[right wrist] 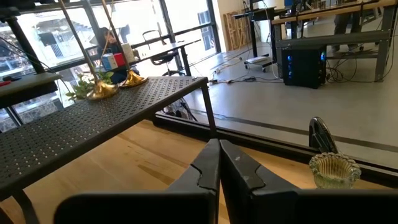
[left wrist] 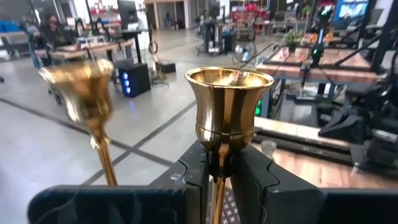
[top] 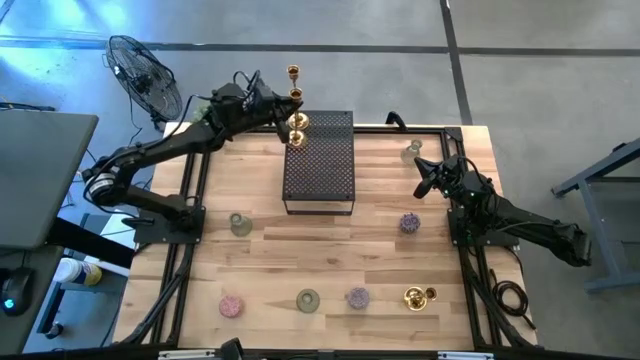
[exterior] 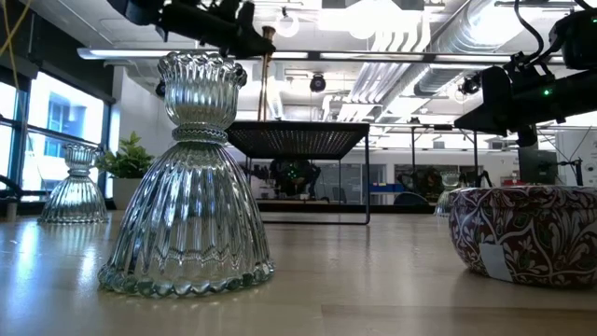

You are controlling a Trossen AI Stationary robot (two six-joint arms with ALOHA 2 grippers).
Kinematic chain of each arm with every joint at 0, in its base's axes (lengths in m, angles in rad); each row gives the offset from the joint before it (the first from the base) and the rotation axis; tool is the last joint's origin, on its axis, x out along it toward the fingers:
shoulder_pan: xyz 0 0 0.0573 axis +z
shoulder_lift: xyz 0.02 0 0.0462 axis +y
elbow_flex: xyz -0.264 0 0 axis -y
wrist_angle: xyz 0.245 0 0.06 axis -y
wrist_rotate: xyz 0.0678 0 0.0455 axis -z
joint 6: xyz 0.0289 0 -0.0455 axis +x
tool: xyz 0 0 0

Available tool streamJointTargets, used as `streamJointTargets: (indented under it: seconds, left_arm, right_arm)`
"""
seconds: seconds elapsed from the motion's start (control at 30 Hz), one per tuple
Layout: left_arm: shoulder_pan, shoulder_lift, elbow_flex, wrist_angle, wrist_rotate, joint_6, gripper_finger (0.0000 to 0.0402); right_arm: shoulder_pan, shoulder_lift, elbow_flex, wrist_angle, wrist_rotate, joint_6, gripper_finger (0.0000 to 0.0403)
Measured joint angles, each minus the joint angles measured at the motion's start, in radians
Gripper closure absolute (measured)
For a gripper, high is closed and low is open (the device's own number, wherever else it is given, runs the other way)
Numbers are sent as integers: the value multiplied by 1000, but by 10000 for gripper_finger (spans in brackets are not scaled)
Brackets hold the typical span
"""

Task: Pick & Place candle stick holders
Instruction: Put the left gold candle holder on the shelf aligned with the other gold candle holder

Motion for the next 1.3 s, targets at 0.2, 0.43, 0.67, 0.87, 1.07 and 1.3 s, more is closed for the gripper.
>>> streamJointTargets:
  seconds: [0.2,0.43,0.67,0.87,1.07,1.3]
  left_arm:
    - [-1,-1,0,-2,4,15,357]
    - [-1,0,0,-2,-1,16,357]
    - [-1,9,1,-1,-10,13,357]
    - [-1,10,1,9,-12,7,357]
    - [-1,11,0,22,-14,12,357]
    - [-1,11,0,23,-14,9,357]
  right_arm:
    - [0,0,0,0,0,0,402]
    - [0,0,0,0,0,0,402]
    - [0,0,0,0,0,0,402]
    - [0,0,0,0,0,0,402]
    - [0,0,0,0,0,0,402]
    - [0,0,0,0,0,0,402]
